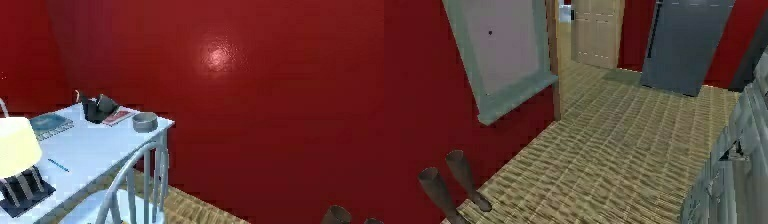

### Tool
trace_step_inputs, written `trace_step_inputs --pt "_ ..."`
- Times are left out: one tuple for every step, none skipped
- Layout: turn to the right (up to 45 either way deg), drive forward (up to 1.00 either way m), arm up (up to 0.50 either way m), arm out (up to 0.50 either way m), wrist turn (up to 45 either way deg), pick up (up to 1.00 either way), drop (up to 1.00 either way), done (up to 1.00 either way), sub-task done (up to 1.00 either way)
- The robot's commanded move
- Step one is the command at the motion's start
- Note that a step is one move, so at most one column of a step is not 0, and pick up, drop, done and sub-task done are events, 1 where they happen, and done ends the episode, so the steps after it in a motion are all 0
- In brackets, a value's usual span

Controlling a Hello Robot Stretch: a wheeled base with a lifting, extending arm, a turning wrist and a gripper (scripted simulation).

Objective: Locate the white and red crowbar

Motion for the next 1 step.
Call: trace_step_inputs --pt "45.0 0.0 0.0 0.0 0.0 0.0 0.0 0.0 0.0"
